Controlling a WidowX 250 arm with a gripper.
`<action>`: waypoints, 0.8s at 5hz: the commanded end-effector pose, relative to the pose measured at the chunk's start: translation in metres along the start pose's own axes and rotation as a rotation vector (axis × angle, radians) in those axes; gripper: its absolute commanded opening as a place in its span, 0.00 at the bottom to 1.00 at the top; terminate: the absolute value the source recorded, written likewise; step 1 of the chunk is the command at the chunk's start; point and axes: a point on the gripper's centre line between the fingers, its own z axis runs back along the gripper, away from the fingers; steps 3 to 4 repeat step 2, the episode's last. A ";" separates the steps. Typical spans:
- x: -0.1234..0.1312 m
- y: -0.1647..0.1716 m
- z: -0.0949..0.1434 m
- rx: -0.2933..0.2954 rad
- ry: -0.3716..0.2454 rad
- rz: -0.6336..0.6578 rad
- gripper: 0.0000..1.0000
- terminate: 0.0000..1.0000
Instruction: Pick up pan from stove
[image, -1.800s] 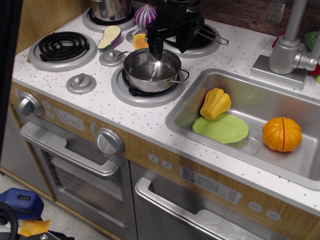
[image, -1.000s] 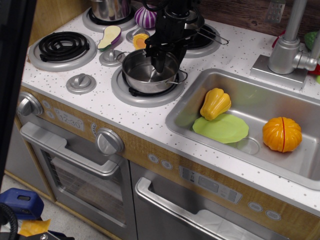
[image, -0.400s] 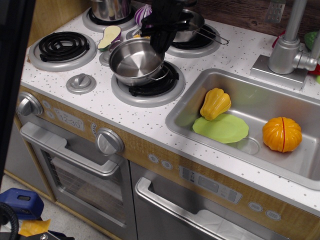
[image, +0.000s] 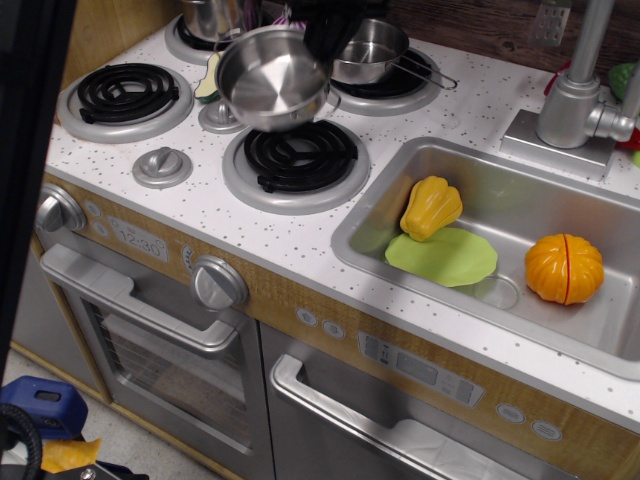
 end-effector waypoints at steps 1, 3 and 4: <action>0.027 -0.002 0.076 -0.087 -0.079 0.008 0.00 0.00; 0.024 0.001 0.078 -0.090 -0.076 0.001 0.00 1.00; 0.024 0.001 0.078 -0.090 -0.076 0.001 0.00 1.00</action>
